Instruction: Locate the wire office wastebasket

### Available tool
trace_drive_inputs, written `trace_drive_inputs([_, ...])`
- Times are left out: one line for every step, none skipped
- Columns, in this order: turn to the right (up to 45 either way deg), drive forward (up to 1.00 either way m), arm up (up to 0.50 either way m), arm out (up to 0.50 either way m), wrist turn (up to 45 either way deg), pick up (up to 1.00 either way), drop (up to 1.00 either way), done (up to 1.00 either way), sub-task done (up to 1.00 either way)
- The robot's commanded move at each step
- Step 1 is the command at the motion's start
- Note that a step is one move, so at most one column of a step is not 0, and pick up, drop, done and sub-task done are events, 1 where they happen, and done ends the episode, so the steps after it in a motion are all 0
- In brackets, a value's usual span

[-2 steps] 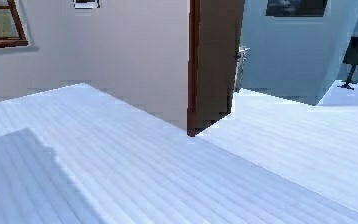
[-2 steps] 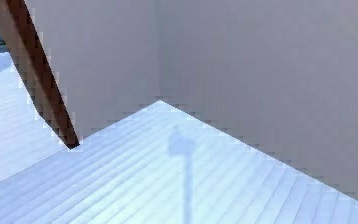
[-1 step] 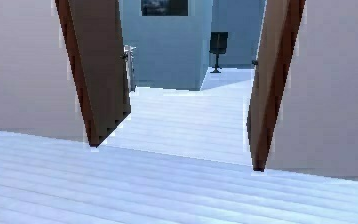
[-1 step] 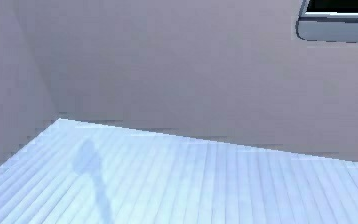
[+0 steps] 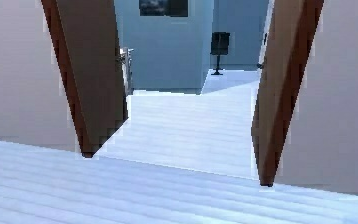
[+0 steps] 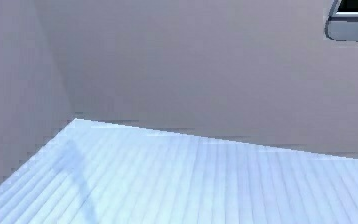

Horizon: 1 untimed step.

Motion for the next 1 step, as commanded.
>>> trace_drive_inputs([3.0,0.0,0.0,0.0,0.0,0.0,0.0,0.0,0.0])
